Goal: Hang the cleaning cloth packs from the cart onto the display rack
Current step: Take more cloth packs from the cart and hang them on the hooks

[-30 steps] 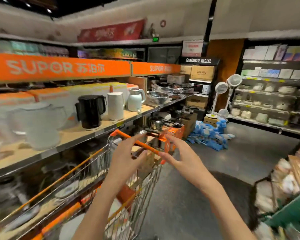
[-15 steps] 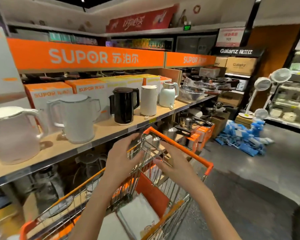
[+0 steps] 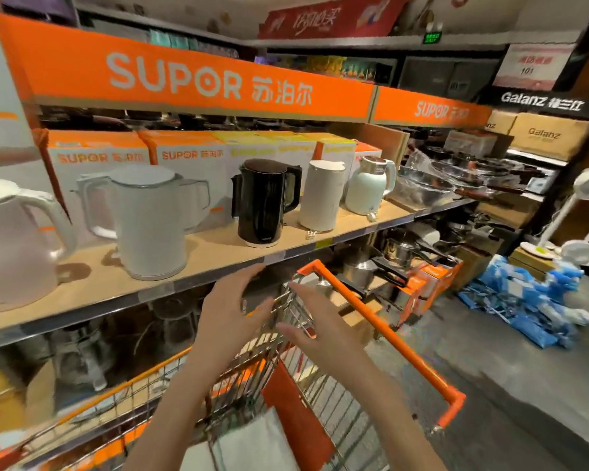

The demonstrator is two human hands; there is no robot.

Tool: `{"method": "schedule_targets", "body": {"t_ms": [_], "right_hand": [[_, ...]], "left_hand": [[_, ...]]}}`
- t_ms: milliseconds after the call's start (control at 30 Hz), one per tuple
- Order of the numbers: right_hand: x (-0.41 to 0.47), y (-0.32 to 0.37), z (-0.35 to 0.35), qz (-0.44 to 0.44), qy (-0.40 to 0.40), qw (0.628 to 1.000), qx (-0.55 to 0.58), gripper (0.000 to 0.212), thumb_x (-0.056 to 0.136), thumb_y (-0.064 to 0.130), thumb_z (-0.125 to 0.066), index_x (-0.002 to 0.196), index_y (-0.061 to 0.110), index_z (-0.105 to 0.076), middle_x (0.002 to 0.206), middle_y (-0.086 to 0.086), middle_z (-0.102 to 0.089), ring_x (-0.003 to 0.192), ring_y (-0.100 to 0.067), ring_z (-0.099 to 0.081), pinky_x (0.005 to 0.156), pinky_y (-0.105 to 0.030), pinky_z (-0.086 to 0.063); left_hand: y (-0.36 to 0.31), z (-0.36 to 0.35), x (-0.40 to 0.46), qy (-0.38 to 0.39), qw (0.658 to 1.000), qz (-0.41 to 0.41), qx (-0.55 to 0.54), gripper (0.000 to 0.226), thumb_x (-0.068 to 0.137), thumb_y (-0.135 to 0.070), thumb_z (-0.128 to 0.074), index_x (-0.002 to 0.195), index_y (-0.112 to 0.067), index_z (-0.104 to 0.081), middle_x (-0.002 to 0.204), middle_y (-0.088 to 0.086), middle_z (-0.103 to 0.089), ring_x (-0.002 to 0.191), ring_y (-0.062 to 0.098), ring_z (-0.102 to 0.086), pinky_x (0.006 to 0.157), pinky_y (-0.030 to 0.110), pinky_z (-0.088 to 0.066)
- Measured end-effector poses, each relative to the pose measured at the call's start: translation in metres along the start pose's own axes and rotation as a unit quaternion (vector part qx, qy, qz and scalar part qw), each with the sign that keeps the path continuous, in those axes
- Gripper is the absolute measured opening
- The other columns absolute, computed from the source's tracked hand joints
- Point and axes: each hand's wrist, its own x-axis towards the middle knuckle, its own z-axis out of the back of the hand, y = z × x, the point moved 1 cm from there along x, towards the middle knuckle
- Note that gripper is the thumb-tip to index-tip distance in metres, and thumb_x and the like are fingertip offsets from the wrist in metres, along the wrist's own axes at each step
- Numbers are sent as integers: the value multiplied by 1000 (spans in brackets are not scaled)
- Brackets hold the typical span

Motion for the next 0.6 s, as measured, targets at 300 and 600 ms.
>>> {"method": "schedule_targets", "body": {"t_ms": [300, 600], "right_hand": [[57, -24, -56, 47, 54, 997, 29, 69, 86, 57, -53, 145, 40, -22, 149, 18, -30, 136, 3, -20, 108, -24, -25], [56, -43, -179, 37, 121, 990, 62, 67, 88, 45, -58, 145, 26, -28, 149, 9, -33, 138, -5, -24, 111, -20, -20]], "left_hand": [[64, -11, 10, -7, 1000, 30, -9, 55, 86, -29, -67, 135, -37, -43, 133, -17, -47, 120, -7, -33, 99, 11, -23], [180, -14, -55, -22, 996, 86, 28, 55, 82, -19, -73, 132, -22, -51, 129, -15, -48, 121, 5, -43, 105, 29, -34]]}}
